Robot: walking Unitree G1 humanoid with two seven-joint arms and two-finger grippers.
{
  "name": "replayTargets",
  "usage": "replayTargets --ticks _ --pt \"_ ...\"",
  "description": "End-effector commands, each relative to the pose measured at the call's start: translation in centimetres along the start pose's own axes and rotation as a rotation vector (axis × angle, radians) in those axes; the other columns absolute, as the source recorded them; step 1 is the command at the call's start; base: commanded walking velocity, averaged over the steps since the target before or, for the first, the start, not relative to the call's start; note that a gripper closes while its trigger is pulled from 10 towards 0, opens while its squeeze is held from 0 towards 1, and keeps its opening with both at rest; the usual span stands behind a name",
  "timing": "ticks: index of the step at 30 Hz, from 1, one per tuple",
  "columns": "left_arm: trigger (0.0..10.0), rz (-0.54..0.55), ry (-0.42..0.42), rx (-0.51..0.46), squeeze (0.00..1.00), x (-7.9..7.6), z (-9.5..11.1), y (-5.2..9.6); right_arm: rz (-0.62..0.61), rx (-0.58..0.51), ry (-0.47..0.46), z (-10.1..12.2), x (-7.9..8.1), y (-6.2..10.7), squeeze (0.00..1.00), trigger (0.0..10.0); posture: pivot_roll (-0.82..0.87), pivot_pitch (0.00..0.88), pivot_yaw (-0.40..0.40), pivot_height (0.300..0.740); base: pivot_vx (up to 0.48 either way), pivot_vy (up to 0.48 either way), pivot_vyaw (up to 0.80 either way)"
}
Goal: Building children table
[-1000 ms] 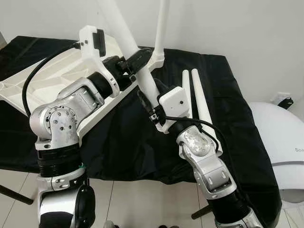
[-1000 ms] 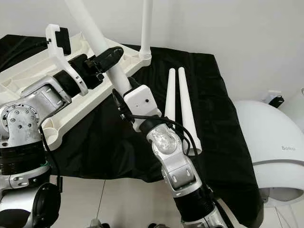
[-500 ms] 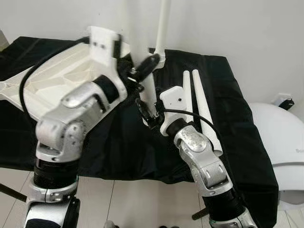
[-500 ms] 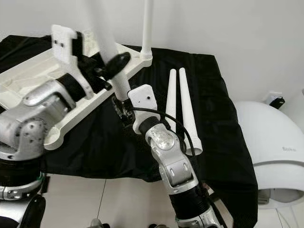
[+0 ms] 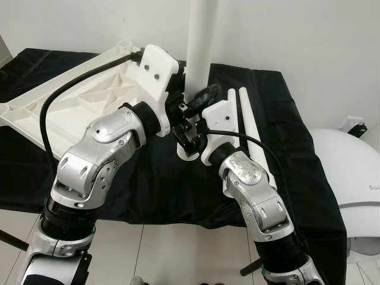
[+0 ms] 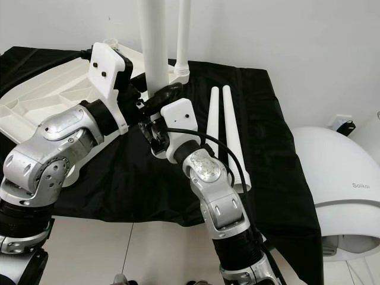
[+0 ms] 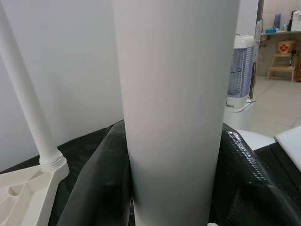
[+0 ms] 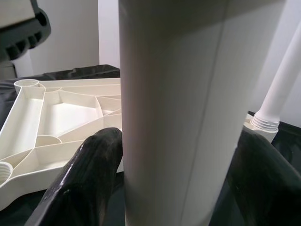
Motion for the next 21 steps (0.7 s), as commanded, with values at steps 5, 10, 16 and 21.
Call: replayTargets --ticks 5,10,16,21 --pt "0.0 -0.066 -0.028 -0.027 0.00 -0.90 0.21 -0.16 -0.017 0.025 -0.003 -0.18 -0.38 -0.06 0.00 5.6 0.01 0.098 -0.003 0.740 0.000 0.000 0.00" --pt "0.0 -0.065 -0.025 -0.034 0.00 -0.76 0.22 -0.06 -0.029 0.045 -0.005 -0.57 -0.57 -0.06 0.00 3.5 0.01 0.101 -0.004 0.740 0.000 0.000 0.00" --pt "0.0 -0.069 -0.027 -0.041 0.00 -0.72 0.19 -0.01 -0.040 0.065 -0.011 -0.92 -0.72 -0.07 0.00 0.0 0.01 0.102 -0.004 0.740 0.000 0.000 0.00" --pt "10.0 -0.051 -0.026 -0.020 0.00 -0.70 -0.19 -0.11 -0.059 0.057 -0.035 -0.88 -0.89 -0.05 0.00 0.0 0.01 0.103 -0.002 0.740 0.000 0.000 0.00"
Point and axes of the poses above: a point about 5 cm out from each wrist's last joint towards the gripper, its own y axis pointing back from the gripper into the wrist, its own z axis along the axis of the wrist's last joint, x = y × z, the point moved 2 cm from there along -y, pointing out of the wrist towards the gripper, and after that the axes turned 13 degrees about -y, right-handed, at the moved point
